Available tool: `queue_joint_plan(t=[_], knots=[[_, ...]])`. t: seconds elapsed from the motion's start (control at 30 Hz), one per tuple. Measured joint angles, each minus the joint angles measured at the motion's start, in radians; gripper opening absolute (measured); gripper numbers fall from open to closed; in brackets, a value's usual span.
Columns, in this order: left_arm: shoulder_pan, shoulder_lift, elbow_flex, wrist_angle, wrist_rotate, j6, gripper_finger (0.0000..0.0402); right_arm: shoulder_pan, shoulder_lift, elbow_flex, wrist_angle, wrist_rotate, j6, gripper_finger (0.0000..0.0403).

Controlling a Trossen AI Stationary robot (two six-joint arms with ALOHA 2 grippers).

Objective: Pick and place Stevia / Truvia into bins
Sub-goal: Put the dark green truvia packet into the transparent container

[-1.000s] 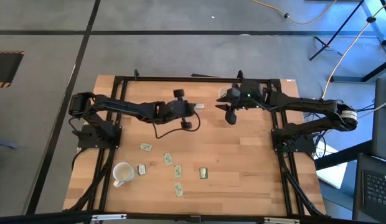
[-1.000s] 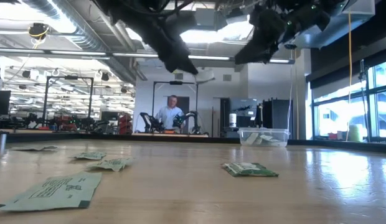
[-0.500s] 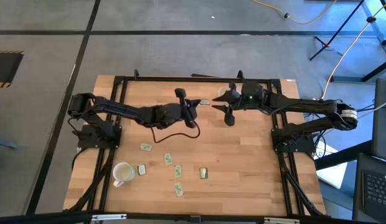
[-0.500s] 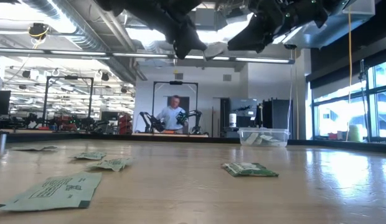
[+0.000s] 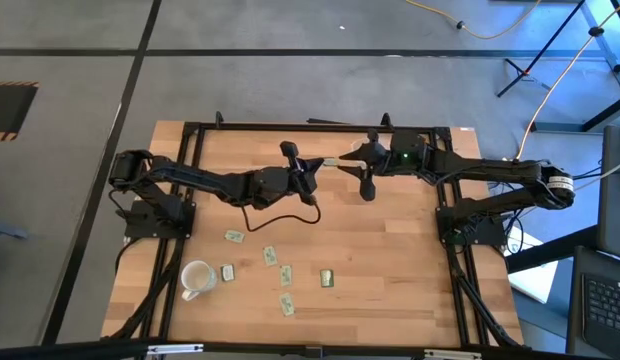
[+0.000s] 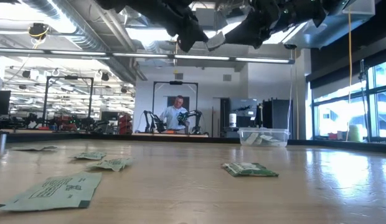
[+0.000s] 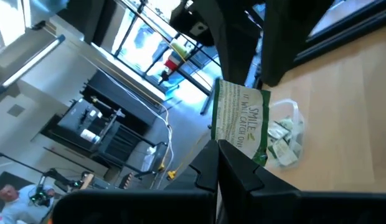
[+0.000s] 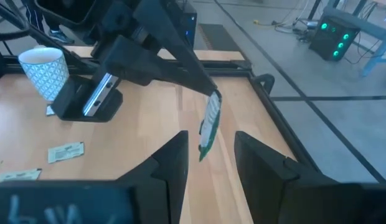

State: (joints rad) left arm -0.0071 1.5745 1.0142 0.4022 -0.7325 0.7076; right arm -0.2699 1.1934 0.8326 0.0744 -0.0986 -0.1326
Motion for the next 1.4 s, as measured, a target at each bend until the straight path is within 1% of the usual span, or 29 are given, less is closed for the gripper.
queue_joint_plan(t=[0.17,0.4,0.7,0.83,0.97,1.23,1.33,1.4], knots=[[0.0,0.0,0.0,0.05,0.0,0.031,0.0002,0.0,0.0,0.0,0.032,0.0,0.03,0.0134],[0.0,0.0,0.0,0.051,0.002,0.023,0.0002,0.0,0.0,0.0,0.066,0.0,0.048,0.0134],[0.0,0.0,0.001,0.103,0.052,0.013,0.0002,0.0,0.001,0.0,0.066,0.0,0.054,0.0134],[0.0,0.0,0.001,0.109,0.055,0.012,0.0002,0.0,0.001,0.0,0.065,0.0,0.076,0.013],[0.0,0.0,0.001,0.108,0.054,0.013,0.0002,0.0,0.001,0.0,0.065,0.0,0.077,0.0105],[0.0,0.0,0.001,0.107,0.054,0.057,0.0002,0.0,0.001,0.0,0.065,0.0,0.075,0.0014],[0.0,0.0,0.001,0.098,0.054,0.063,0.0009,0.0,0.001,0.0,0.064,0.0,0.078,0.0013],[0.0,0.0,0.001,0.084,0.054,0.061,0.0025,0.0,0.001,0.0,0.062,0.001,0.089,0.0016]])
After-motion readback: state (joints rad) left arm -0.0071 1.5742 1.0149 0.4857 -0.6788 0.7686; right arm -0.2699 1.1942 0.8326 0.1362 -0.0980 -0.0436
